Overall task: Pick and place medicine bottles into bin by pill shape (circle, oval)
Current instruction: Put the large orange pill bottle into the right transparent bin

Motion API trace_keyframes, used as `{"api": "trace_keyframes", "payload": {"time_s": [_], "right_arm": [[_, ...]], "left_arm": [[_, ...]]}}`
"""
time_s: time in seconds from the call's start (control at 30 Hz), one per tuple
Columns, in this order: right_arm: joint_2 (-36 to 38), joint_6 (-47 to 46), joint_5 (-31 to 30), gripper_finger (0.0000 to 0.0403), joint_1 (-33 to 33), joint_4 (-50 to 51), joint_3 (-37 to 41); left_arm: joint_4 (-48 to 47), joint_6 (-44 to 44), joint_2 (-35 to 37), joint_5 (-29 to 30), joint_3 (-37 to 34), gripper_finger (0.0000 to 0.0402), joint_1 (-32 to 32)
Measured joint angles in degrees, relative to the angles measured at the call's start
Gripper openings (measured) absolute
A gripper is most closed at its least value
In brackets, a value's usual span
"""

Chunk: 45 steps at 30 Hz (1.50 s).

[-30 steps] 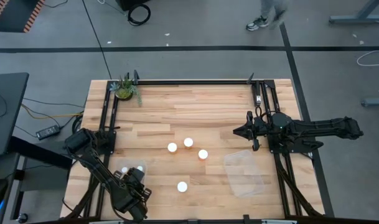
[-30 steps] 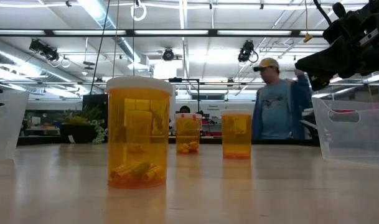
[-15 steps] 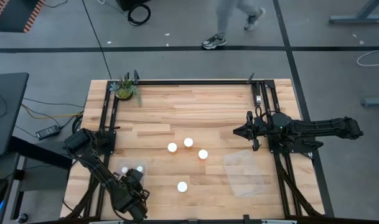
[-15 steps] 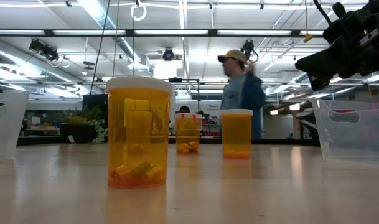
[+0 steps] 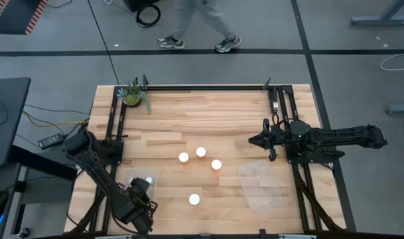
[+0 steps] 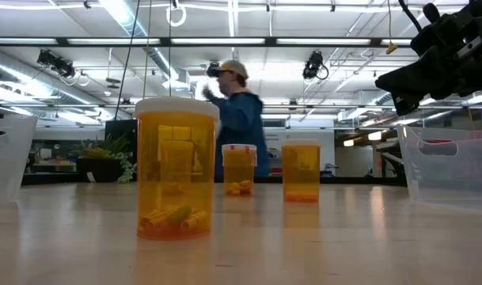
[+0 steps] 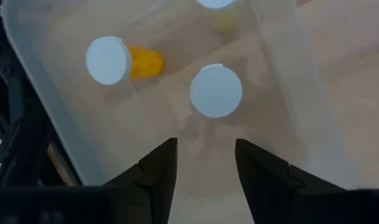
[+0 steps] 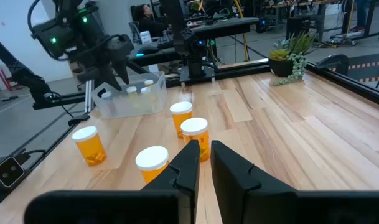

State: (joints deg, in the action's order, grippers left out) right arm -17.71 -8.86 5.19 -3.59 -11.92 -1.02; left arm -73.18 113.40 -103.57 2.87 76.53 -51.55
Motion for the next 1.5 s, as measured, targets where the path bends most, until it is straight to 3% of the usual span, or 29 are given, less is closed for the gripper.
{"api": "trace_keyframes", "payload": {"time_s": [0.27,0.43,0.67,0.97,1.2,1.5], "right_arm": [[-0.01,0.01,0.02,0.0047,0.01,0.0,0.0],[0.0,0.01,0.0,0.0047,0.0,0.0,0.0],[0.01,0.0,0.02,0.0047,-0.01,0.0,0.0],[0.01,0.04,0.02,0.0047,0.01,0.0,0.0],[0.01,0.04,0.02,0.0047,0.0,0.0,0.0],[0.01,-0.01,0.02,0.0047,-0.01,0.0,0.0]], "left_arm": [[0.51,-0.04,5.74,-0.11,0.04,0.0149,2.35],[5.83,-1.77,8.35,0.16,0.04,0.0132,5.21],[16.21,-12.28,8.84,8.82,0.04,0.0114,10.15],[19.73,-33.74,8.77,20.33,0.04,0.011,17.85],[20.35,-55.88,8.75,28.43,0.04,0.011,22.61],[26.97,-84.72,8.75,50.0,0.02,0.0109,27.26]]}}
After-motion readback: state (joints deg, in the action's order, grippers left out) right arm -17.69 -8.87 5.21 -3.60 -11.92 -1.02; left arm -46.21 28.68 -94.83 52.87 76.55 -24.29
